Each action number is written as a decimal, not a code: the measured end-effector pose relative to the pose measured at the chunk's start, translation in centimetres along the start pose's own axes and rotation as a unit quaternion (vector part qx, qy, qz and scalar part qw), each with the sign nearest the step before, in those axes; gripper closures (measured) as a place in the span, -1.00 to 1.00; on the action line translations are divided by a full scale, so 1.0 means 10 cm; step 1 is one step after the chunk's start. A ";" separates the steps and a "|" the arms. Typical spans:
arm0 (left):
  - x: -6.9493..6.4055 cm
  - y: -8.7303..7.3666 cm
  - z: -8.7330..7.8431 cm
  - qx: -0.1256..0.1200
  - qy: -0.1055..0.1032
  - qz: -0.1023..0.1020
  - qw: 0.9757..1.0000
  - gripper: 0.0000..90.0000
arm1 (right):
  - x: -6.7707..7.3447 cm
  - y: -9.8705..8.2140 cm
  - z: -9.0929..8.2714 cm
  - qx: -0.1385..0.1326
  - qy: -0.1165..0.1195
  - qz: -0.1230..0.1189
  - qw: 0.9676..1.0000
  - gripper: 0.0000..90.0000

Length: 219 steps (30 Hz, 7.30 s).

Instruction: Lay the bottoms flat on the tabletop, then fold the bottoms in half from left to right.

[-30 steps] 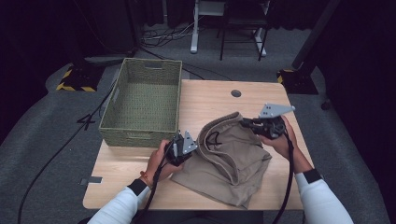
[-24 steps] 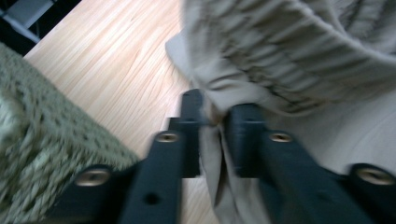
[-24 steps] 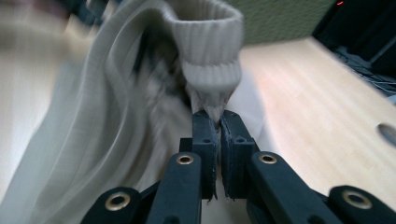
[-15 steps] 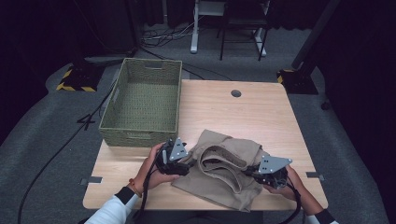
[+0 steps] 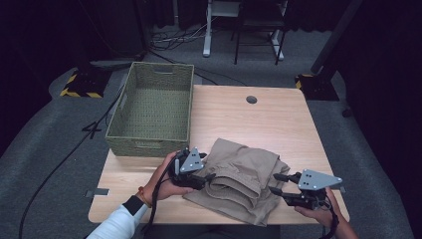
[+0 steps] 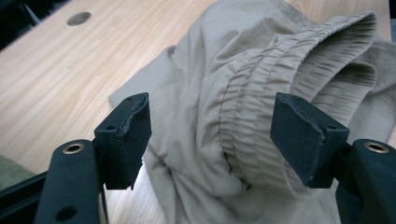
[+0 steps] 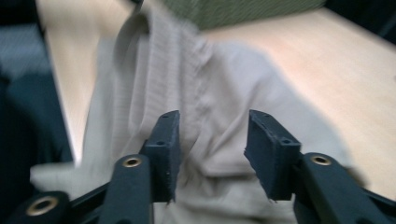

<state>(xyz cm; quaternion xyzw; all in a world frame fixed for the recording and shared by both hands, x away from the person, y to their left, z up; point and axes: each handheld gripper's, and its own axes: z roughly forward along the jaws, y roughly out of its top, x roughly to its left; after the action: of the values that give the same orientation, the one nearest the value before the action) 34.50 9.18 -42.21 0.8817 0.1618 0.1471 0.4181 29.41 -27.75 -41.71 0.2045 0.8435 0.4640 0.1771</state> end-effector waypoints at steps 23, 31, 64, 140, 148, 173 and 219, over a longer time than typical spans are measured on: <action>-0.39 -0.28 0.40 0.099 -0.116 0.065 0.986 0.11 | 0.40 -0.26 0.62 0.118 0.090 0.018 0.989 0.43; -0.30 -0.03 0.11 0.020 -0.070 0.005 0.997 -0.36 | 0.08 -0.20 0.37 0.120 0.007 0.045 0.992 0.24; 0.12 0.03 1.04 0.140 0.089 -0.051 0.985 0.59 | -0.50 -0.27 0.43 0.158 -0.114 0.086 0.977 0.99; 0.02 -0.20 0.38 0.037 -0.003 -0.047 0.998 -0.56 | -0.83 -0.09 0.53 0.104 -0.094 0.109 0.984 -0.40; -0.04 -0.10 0.72 0.070 -0.004 -0.031 0.997 -0.55 | -1.10 -0.04 0.92 0.148 -0.072 0.129 0.978 -0.53; 0.03 -0.44 0.37 0.044 -0.003 -0.096 0.994 -0.57 | -1.07 -0.26 1.22 0.179 -0.054 0.126 0.974 -0.59; 0.15 -0.46 0.61 0.090 0.001 -0.133 0.987 -0.06 | -0.92 -0.18 1.25 0.167 0.015 0.119 0.979 0.40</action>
<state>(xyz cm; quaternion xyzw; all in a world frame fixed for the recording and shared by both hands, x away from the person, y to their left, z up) 37.55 8.37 -49.38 0.8863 0.2908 0.0760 0.3523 43.08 -24.45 -48.54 0.3230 0.8814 0.3373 0.0711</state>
